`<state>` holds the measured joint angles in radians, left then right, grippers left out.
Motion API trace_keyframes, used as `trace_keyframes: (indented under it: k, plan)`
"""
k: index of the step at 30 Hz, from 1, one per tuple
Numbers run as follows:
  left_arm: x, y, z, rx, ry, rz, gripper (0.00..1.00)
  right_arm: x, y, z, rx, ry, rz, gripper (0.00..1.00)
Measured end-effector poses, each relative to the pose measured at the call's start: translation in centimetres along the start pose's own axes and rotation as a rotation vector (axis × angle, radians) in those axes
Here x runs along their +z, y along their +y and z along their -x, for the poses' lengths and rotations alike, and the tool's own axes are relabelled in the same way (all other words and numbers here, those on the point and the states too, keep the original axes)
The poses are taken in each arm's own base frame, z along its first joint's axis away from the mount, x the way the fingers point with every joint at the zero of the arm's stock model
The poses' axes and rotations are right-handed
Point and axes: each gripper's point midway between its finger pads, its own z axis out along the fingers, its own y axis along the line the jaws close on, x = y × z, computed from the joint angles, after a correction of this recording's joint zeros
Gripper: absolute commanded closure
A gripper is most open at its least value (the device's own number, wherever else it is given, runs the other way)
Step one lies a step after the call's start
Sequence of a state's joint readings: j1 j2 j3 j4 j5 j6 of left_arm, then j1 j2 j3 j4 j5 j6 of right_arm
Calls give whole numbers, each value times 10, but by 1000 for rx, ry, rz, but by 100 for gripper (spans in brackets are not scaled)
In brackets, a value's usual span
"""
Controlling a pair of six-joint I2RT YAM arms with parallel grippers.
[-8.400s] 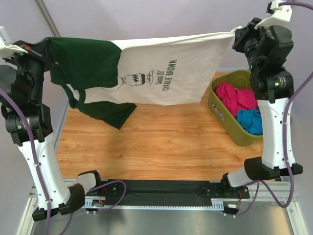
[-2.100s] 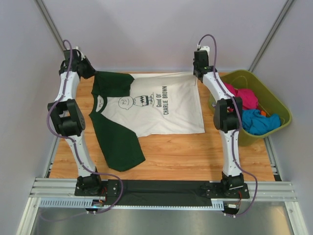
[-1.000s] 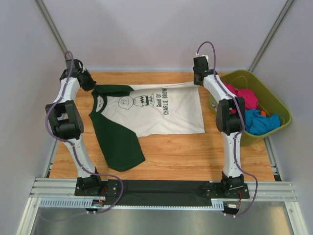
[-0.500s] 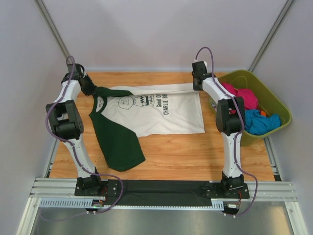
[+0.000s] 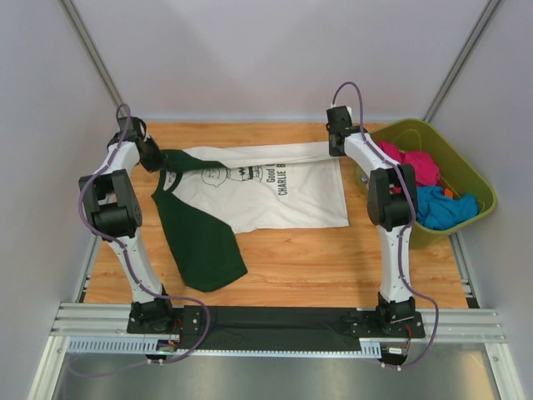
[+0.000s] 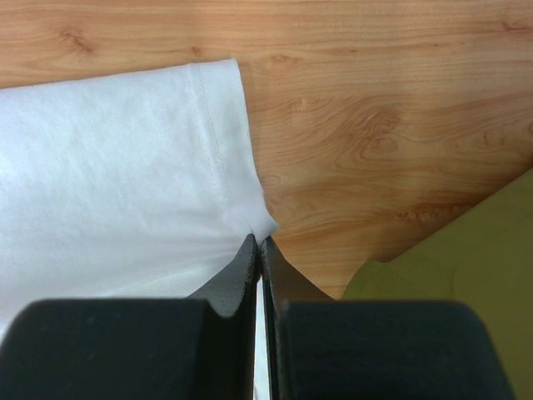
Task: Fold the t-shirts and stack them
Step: Fold the tshirt
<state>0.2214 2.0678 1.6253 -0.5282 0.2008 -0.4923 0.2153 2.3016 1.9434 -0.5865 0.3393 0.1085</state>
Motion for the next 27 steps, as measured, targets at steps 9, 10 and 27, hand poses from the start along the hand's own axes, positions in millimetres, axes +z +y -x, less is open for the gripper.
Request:
trace_keyframes:
  k: [9, 10, 27]
  plan:
    - [0, 2, 1, -8, 0, 3, 100, 0, 0, -1, -1, 4, -1, 100]
    - [0, 3, 1, -9, -1, 3, 100, 0, 0, -1, 1, 4, -1, 100]
    - [-2, 6, 4, -16, -4, 7, 100, -1, 3, -14, -21, 37, -11, 100]
